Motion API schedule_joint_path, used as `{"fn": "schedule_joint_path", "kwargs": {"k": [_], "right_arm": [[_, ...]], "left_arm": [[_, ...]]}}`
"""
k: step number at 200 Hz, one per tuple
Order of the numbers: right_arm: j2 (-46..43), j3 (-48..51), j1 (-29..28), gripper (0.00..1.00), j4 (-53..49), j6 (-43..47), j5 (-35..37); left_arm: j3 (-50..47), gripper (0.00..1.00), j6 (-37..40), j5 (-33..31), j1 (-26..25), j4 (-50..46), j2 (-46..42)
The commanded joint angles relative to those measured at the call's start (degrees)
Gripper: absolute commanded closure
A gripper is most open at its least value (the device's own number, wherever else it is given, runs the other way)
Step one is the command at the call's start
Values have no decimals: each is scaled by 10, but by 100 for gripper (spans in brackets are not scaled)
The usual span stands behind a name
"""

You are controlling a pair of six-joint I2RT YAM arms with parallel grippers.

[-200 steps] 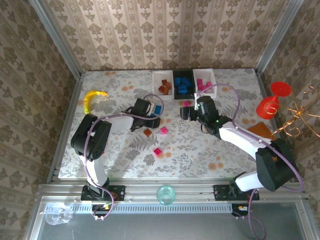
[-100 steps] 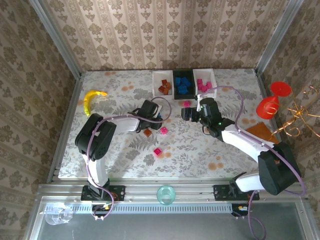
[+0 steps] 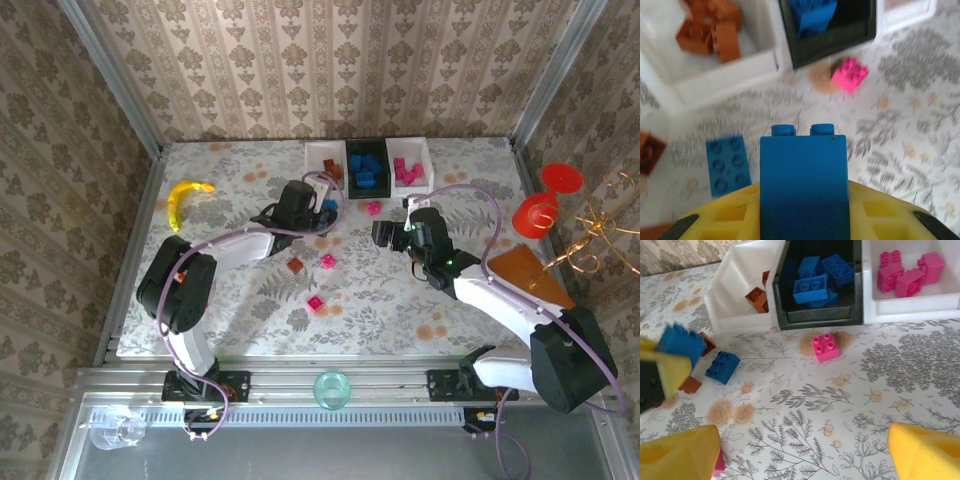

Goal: Sort the legos into containers by color
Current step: Place the lego in the container.

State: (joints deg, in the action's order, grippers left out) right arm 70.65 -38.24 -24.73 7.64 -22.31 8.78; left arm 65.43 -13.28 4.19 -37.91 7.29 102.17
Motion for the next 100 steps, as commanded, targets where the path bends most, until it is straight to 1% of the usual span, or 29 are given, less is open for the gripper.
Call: {"fn": "schedule_joint_path", "kwargs": {"k": [1, 18, 44, 82, 100], "right_arm": [[-22, 18, 2, 11, 28, -16, 53], [-34, 30, 2, 11, 31, -21, 68], [-52, 39, 3, 10, 31, -22, 79], [-69, 45, 3, 9, 20, -21, 88], [-72, 51, 3, 8, 19, -23, 94]], "left_arm": [[76, 66, 2, 9, -3, 19, 43], [146, 66, 20, 10, -3, 7, 86], [266, 65, 44, 7, -1, -36, 160], [420, 63, 54, 6, 1, -62, 269], [517, 61, 54, 7, 1, -94, 331]]}}
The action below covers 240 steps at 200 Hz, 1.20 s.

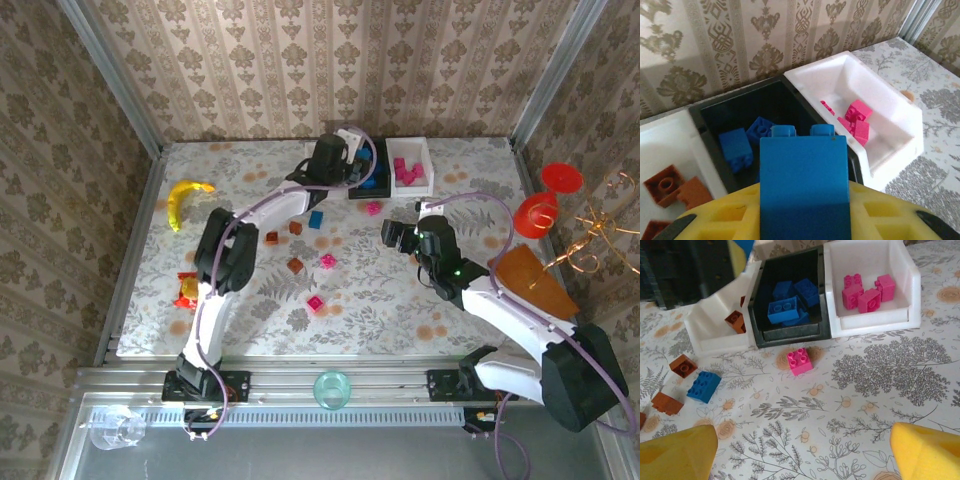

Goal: Sort the legos into containers by color
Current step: Place the lego in the container, then pick up the lego from the top-center of the table.

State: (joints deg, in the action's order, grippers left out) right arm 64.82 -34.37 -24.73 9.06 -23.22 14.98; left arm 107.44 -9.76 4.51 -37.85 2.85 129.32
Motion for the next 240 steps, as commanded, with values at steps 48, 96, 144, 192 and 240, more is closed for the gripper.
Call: {"fn": "schedule_joint_path", "kwargs": {"k": [48, 96, 144, 192, 240], "right_arm": [[-7, 11, 2, 8, -20, -24, 27], [12, 19, 2, 8, -24, -33, 24], [90, -24, -12, 8, -12, -6, 7], [208, -100, -28, 7, -40, 43, -11], [325, -200, -33, 5, -95, 87, -12]], "left_arm": [[382, 48, 25, 11, 1, -189, 214], [266, 37, 9, 12, 9, -171, 105], [-131, 32, -22, 30, 15, 15, -151], [-407, 29, -82, 43, 41, 89, -347], [-559, 23, -87, 52, 56, 33, -477]]}}
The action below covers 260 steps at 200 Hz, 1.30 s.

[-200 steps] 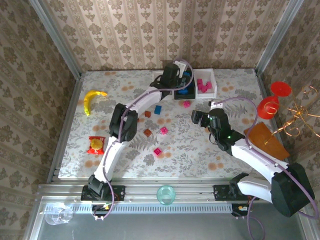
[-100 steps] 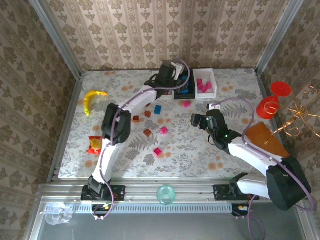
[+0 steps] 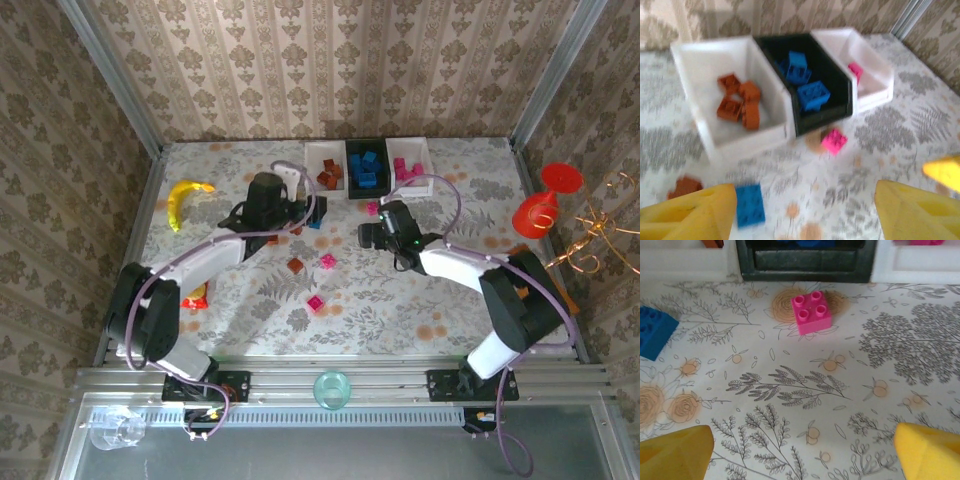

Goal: Sort the legos into containers by color
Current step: Pick up the lego from the top-center of the table.

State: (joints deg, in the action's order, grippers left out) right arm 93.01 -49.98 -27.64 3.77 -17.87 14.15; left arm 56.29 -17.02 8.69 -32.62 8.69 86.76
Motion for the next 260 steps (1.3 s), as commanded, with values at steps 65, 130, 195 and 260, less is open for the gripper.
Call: {"fn": "schedule_joint_path", "kwargs": {"k": [65, 130, 195, 260], "right_arm": [[187, -203, 22, 3, -115, 65, -3], [280, -328, 60, 14, -184, 68, -51], [325, -389, 68, 32, -229, 80, -90], [330, -400, 69, 49, -238, 97, -111]], "left_arm": [[-132, 20, 6, 40, 13, -11, -81], [-172, 19, -8, 99, 12, 74, -79], [-175, 19, 5, 153, 8, 106, -61], [-174, 19, 9, 148, 7, 95, -64]]}}
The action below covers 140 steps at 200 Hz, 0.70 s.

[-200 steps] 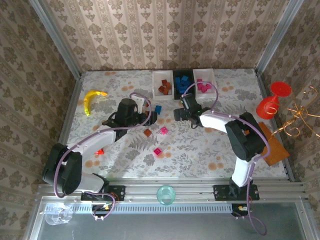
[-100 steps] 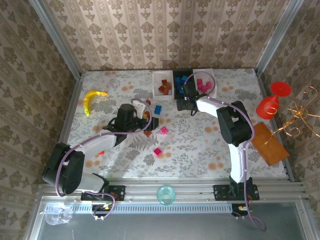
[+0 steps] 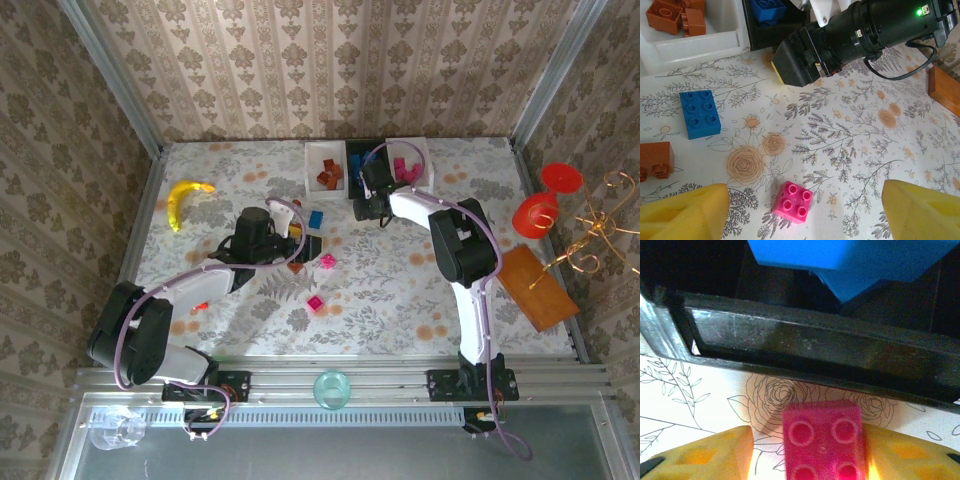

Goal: Sort the legos into containers by color
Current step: Pick up the lego from the top-center of the table.

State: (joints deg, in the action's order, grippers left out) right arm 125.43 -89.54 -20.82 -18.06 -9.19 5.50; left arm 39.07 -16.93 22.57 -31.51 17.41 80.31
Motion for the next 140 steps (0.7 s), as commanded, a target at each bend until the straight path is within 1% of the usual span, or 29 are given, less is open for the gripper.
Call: {"fn": "schedule_joint_path", "kwargs": {"k": [1, 23, 39, 57, 79, 95, 103, 120, 140], "right_arm": [[5, -4, 1, 50, -19, 10, -24], [-28, 23, 0, 58, 0, 9, -43], [-67, 60, 0, 62, 24, -1, -67], [-123, 115, 0, 64, 52, -19, -89], [-193, 175, 0, 64, 81, -36, -90], [-225, 183, 0, 64, 80, -36, -66], [-234, 179, 0, 65, 75, -32, -42], [-236, 155, 0, 65, 59, -24, 30], [-218, 112, 3, 65, 49, -9, 108]], "left_arm": [[-2, 19, 8, 9, -4, 7, 0], [0, 19, 9, 5, -4, 2, 0], [-1, 19, 10, 4, -4, 0, -1], [-1, 19, 9, 4, -4, 2, -1], [-1, 19, 8, 6, -5, 7, 1], [0, 19, 5, 11, -8, 15, 5], [1, 19, 4, 14, -11, 21, 7], [6, 19, 4, 17, -22, 30, 11], [11, 19, 9, 11, -36, 31, 12]]}}
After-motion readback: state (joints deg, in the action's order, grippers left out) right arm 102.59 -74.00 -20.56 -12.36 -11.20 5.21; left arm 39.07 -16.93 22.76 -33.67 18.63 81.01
